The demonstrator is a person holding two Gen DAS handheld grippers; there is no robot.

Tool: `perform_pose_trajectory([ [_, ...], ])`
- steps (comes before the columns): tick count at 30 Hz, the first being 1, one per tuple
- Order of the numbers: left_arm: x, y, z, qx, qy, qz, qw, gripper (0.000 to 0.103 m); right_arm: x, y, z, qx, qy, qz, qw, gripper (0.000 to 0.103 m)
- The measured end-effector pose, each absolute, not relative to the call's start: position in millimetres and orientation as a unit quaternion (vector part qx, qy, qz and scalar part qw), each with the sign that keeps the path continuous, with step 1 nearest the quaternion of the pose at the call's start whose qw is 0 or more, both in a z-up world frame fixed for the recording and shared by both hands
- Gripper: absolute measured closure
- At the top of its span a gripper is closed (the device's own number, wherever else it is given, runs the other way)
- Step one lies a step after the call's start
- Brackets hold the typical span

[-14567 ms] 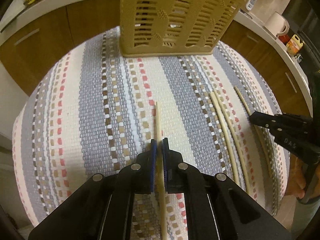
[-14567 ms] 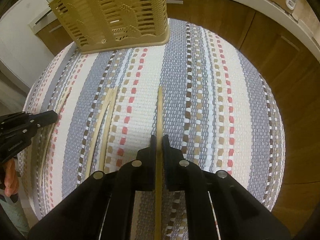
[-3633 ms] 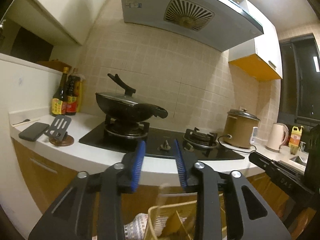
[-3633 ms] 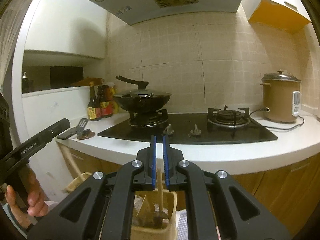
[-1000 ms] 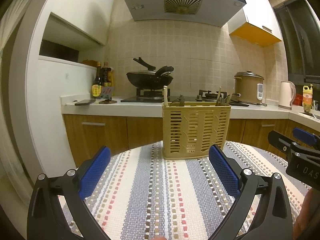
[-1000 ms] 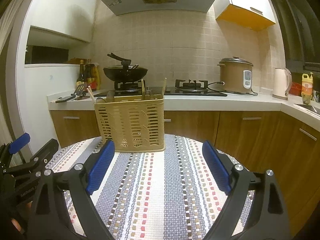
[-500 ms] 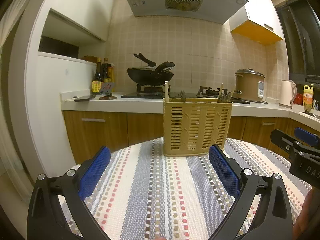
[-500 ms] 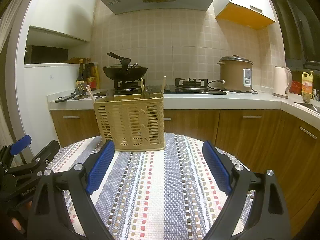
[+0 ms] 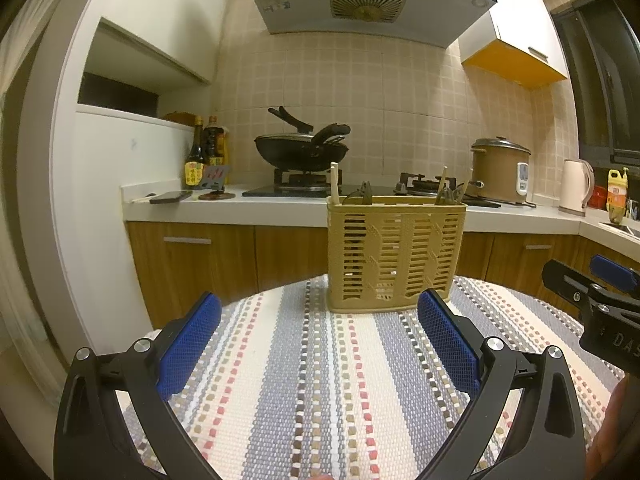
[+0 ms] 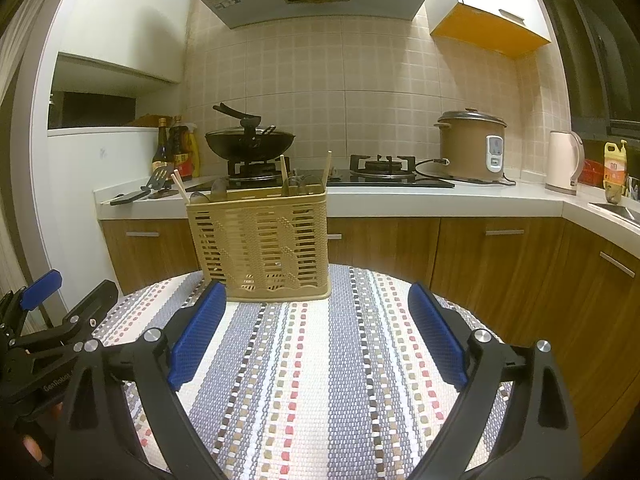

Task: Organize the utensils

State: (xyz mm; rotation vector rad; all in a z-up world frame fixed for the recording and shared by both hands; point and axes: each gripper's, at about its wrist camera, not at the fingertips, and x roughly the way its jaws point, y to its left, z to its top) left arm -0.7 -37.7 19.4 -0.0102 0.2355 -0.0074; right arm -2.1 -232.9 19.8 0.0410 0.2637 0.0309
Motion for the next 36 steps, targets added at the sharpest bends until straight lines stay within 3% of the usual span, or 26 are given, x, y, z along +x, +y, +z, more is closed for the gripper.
perform_pose_trajectory([
  [36, 6.3, -32.0, 18.1, -0.015, 0.132, -0.003, 0.991, 0.008, -1.1, -229.3, 19.6, 0.012, 0.134, 0.017, 0.991, 0.013],
])
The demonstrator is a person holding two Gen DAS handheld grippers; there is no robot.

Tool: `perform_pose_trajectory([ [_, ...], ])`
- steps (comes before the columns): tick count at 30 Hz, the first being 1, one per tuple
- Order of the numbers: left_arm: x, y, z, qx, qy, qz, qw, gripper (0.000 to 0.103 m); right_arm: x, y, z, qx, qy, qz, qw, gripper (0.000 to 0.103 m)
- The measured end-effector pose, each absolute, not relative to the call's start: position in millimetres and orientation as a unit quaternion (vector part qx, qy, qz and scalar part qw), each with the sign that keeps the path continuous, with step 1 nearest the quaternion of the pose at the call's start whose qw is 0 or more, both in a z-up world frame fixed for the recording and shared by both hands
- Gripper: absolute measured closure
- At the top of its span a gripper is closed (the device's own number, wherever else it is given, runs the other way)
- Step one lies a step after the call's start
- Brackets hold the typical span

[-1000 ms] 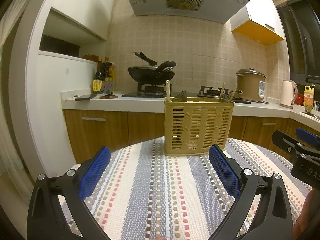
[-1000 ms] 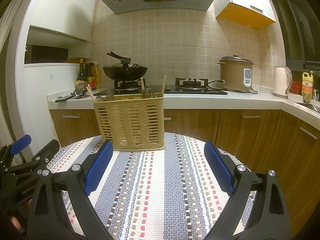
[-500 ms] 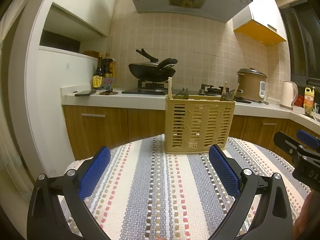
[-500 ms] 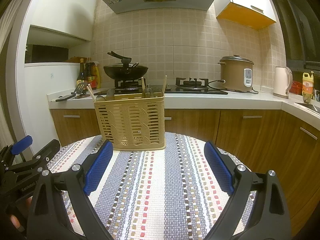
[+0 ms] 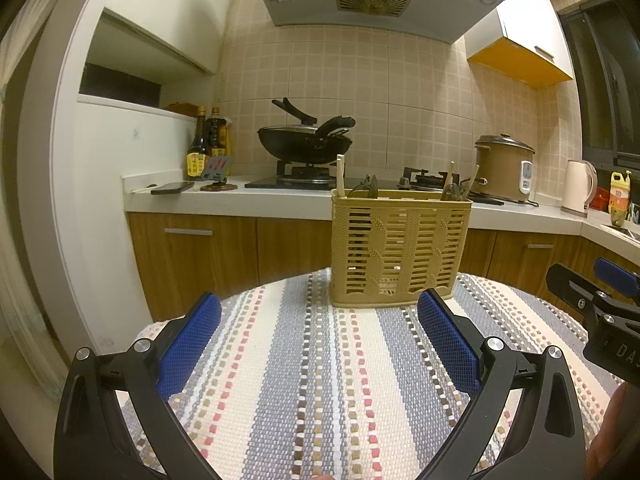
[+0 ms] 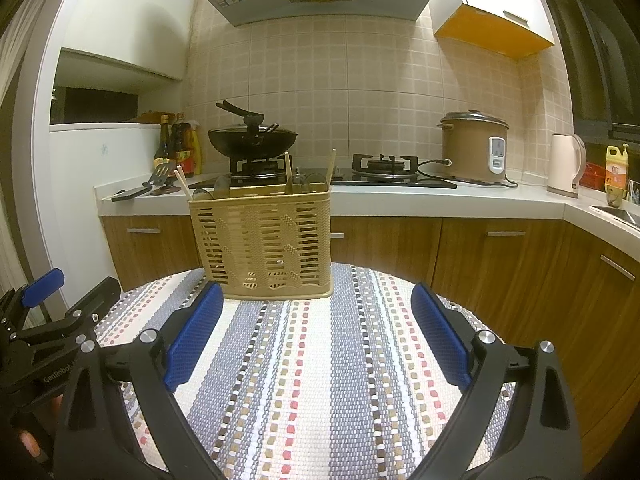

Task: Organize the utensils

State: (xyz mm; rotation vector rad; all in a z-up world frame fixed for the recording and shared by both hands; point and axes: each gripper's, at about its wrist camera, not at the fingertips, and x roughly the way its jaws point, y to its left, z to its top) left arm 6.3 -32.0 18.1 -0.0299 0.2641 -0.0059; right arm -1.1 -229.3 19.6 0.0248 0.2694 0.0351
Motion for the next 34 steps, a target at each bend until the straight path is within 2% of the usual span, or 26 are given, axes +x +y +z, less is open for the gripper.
perform_pose_trajectory([
  [34, 7.2, -31.9, 17.8, -0.007, 0.137, 0.004, 0.990, 0.007, 2.0, -230.6, 17.6, 0.016, 0.137, 0.016, 0.990, 0.012],
])
